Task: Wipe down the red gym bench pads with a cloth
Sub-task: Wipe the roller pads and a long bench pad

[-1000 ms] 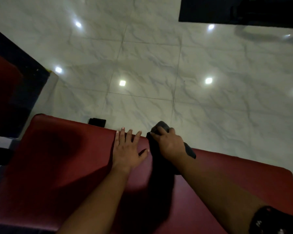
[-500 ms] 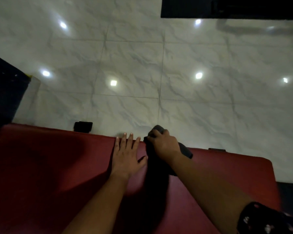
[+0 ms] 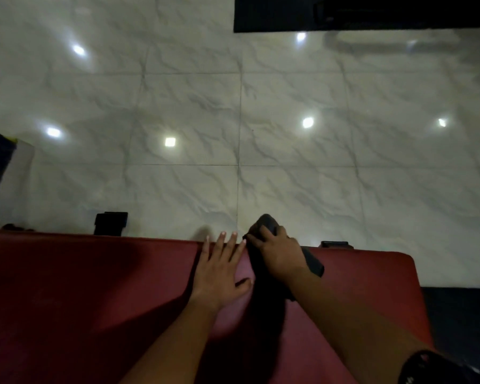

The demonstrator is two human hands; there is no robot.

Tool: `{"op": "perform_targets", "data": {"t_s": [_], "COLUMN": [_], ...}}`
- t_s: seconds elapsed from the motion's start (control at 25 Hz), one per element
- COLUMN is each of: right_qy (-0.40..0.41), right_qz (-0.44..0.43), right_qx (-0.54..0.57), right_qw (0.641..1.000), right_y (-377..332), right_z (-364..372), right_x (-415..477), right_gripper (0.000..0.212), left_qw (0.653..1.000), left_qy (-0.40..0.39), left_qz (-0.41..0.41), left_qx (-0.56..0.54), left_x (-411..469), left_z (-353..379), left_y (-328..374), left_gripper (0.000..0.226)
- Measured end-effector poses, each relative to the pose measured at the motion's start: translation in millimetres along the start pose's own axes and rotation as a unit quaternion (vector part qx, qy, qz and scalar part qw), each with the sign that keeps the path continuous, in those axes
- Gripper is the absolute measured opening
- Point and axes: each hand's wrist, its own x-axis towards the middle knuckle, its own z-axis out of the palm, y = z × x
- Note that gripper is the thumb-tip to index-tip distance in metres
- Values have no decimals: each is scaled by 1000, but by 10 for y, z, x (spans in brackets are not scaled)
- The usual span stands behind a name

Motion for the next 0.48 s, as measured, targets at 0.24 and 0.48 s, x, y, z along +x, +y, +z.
{"op": "perform_targets", "data": {"t_s": [0.24,0.48], "right_qy": [-42,-12], "right_qz": [134,60], "right_qx": [-24,-97], "right_qw": [990,993], "right_y": [811,1020], "right_z": [182,384], "right_x": [-188,-357], "right_gripper": [46,58], "left_qw": [998,1000], "left_qy": [3,-7], "left_qz": [-37,-10], "left_qx": [-56,-29], "left_x": [48,335], "left_z": [205,194], "left_y": [474,646], "left_gripper": [100,99]}}
